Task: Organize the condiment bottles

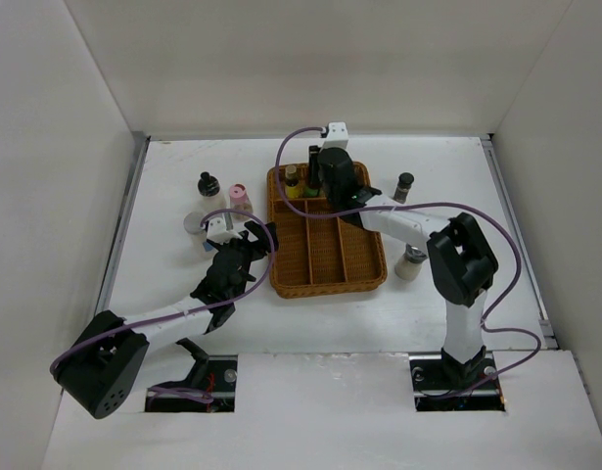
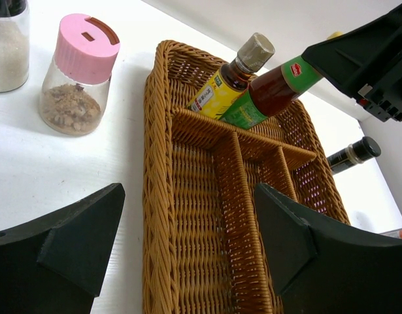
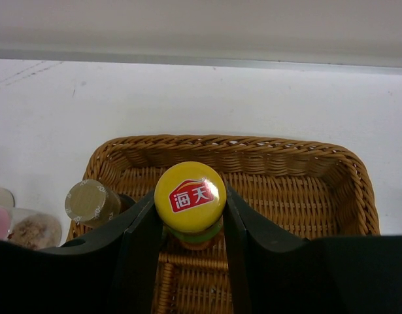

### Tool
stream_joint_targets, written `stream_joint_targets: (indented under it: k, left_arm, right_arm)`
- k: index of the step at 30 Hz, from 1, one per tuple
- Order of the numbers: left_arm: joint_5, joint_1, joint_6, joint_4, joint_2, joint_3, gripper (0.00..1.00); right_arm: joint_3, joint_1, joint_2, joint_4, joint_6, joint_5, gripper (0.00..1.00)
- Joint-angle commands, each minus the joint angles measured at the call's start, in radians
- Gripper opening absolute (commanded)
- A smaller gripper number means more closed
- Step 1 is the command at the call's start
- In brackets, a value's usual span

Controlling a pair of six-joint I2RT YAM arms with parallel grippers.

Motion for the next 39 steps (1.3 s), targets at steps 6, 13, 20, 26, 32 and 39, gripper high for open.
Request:
stream_joint_targets:
  k: [6,13,20,26,32,39]
  left_arm:
    - [0.010,0.003,-0.008,0.062,-0.005,0.014,0.80]
    - [0.010,0.005,-0.008,0.062,-0.016,0.010,0.80]
    - [0.010,0.006,-0.008,0.062,-0.014,0.011,0.80]
    - [0.010,0.008,-0.008,0.062,-0.010,0.011,0.80]
    - [0.010,0.010,-0.008,0.062,-0.008,0.011,0.80]
    - [0.010,0.010,-0.008,0.062,-0.010,0.011,0.80]
  right_arm:
    - [0.034,-0.006,-0.091,0.098,-0.028,0.004,0.28]
    - [0.024,-0.002,-0.051,0.100,-0.025,0.004,0.30]
    - [0.030,-0.002,-0.045,0.089,-0.014,-0.019,0.54]
    - [0.036,-0.002,-0.042,0.087,-0.009,-0.036,0.59]
    - [0.038,-0.002,-0.048,0.090,-0.008,-0.035,0.59]
    - [0.010,-0.002,-0.096,0.090,-0.014,-0.024,0.62]
